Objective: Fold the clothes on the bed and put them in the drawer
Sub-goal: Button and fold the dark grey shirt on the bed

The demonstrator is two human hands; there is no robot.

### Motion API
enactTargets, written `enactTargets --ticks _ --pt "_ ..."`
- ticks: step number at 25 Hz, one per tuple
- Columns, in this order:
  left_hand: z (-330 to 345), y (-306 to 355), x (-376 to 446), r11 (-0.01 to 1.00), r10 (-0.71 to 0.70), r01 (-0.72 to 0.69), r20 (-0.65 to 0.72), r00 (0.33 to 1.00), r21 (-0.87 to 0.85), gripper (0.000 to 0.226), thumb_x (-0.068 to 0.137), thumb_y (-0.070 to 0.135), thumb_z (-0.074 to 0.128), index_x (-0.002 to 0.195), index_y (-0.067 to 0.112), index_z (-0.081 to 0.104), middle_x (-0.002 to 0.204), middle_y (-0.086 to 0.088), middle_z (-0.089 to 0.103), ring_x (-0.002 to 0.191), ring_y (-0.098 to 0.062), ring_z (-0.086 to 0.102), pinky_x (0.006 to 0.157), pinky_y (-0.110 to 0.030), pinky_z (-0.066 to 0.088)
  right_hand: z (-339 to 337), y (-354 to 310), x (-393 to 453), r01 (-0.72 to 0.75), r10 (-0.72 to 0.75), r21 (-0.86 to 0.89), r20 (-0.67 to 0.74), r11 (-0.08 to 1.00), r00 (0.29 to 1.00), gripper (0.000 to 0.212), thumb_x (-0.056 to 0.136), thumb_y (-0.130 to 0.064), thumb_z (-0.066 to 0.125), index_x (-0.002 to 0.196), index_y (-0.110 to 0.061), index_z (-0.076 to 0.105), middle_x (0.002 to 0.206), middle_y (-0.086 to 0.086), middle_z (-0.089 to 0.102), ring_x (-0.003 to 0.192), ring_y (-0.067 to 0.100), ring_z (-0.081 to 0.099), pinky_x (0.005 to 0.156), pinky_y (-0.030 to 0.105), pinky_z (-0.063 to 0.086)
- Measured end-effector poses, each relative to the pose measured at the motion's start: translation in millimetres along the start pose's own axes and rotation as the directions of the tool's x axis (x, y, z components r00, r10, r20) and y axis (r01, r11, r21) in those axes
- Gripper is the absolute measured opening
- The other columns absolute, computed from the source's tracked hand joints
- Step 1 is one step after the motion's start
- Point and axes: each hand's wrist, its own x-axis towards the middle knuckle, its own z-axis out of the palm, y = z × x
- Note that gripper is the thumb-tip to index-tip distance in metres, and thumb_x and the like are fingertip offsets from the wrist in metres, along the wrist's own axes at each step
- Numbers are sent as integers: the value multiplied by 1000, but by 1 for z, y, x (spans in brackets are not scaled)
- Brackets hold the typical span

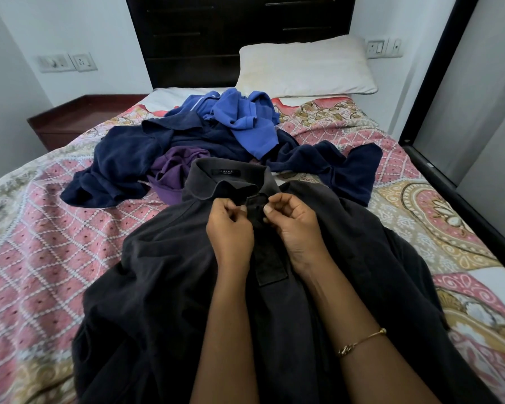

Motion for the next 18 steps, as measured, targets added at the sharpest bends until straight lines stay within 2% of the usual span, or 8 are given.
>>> enactTargets --ticks 2,4,7,9,11,13,16,18 --pt "-1 2 0 999 -15 13 38 999 33 26 90 4 55 77 23 44 65 4 48 57 -6 42 59 -20 38 0 -1 -1 7 -7 5 -13 1000 1000 23 85 8 56 77 -14 55 76 1 57 67 7 54 61 13 48" --pt "-6 5 3 988 -78 93 118 990 -125 23 91 2 54 84 23 48 67 -1 52 59 -9 47 62 -21 43 3 -4 -2 98 -103 -139 -29 985 994 24 86 5 57 77 -16 54 80 2 57 67 4 56 61 12 49" --pt "-16 13 5 880 -181 254 212 960 -401 19 92 -1 52 93 18 50 72 -1 64 64 -10 61 66 -24 52 5 -19 -7 234 -260 -580 40 780 965 18 82 -7 65 74 -18 54 85 4 57 67 7 55 63 13 49" --pt "-19 17 6 851 -194 300 272 943 -432 19 92 -3 50 93 16 50 75 -1 70 68 -10 67 65 -22 56 7 -27 -12 197 -98 -737 176 647 980 17 78 -18 71 73 -16 55 73 0 57 64 8 51 63 18 44" --pt "-20 17 6 893 -239 316 258 936 -320 23 90 -7 51 88 16 49 76 -3 67 65 -12 65 59 -22 56 8 -27 -19 143 94 -849 219 508 971 28 72 -30 76 69 -18 51 73 -3 56 69 12 51 65 26 43" --pt "-25 13 10 955 -259 285 243 935 -77 25 86 -7 56 81 17 51 72 -4 62 56 -13 59 49 -19 51 9 -24 -21 148 104 -896 209 418 972 35 70 -31 77 67 -21 44 79 -1 56 76 15 53 67 28 42" --pt "-34 9 17 926 -232 70 413 881 371 25 78 -3 63 67 18 55 66 -4 57 58 -16 53 60 -27 48 6 -26 -18 107 127 -888 182 447 975 26 73 -22 75 72 -22 49 83 0 58 80 15 55 69 24 44" --pt "-38 12 18 877 -252 -17 490 835 480 27 78 -2 63 62 19 58 65 -1 58 64 -15 52 70 -29 47 0 -27 -15 39 172 -851 151 524 973 23 75 -13 72 71 -22 52 73 -4 57 73 11 55 64 19 44"
